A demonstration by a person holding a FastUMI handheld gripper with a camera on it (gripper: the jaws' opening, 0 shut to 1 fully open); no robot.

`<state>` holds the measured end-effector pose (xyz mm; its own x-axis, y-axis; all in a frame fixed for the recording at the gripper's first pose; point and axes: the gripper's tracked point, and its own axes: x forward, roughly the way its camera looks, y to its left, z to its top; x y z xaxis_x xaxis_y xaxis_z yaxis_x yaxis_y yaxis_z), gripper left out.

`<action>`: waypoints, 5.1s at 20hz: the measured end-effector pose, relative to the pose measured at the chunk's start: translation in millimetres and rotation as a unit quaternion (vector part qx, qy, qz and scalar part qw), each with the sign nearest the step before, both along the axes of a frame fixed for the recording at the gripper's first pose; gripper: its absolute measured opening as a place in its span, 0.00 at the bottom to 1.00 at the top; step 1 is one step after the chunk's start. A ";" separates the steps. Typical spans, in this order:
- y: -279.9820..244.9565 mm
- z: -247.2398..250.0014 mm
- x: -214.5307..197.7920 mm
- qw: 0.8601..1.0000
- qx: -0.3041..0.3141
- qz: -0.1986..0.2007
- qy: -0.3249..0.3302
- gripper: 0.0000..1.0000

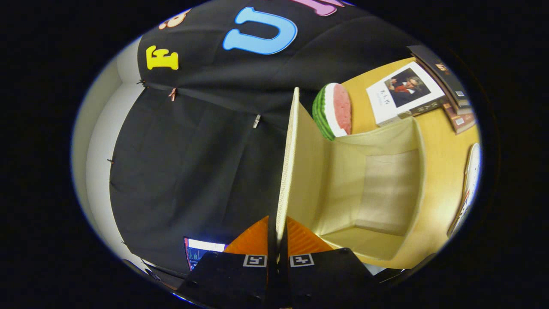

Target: Open the storage box then place both shoes into the box .Put the left shoe in first, then the right shoe, with the right side of both shoes facing outward in a uniform manner.

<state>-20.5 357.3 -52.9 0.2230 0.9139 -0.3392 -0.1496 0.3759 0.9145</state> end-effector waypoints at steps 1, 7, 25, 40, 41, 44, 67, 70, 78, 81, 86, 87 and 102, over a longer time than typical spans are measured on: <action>14.7 2.0 -1.8 1.000 0.001 0.008 -0.001 0.05; 104.6 3.8 -13.1 0.999 -0.015 0.045 -0.024 0.05; 105.7 -24.3 20.5 0.976 -0.142 0.001 -0.162 0.98; -235.1 -50.0 55.6 0.878 -0.371 -0.189 -0.236 0.99; -251.5 -59.5 53.2 0.873 -0.384 -0.192 -0.232 0.99; -308.2 -99.2 41.8 0.857 -0.429 -0.195 -0.208 0.98; -352.9 -342.2 9.6 0.903 -0.423 -0.070 -0.004 0.98; -339.4 -344.3 9.4 0.923 -0.379 -0.066 0.022 0.83; -338.1 -344.0 7.5 0.939 -0.324 -0.087 0.080 0.18; -338.2 -345.5 7.6 0.943 -0.313 -0.087 0.073 0.12; -339.1 -343.0 7.5 0.946 -0.295 -0.104 0.080 0.08; -338.5 -341.6 6.8 0.946 -0.300 -0.100 0.073 0.08; -349.4 -218.1 -12.2 0.936 -0.303 -0.177 0.038 0.08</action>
<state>-32.7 7.9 -271.0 0.4293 0.4224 -0.7983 0.1380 0.8428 0.5202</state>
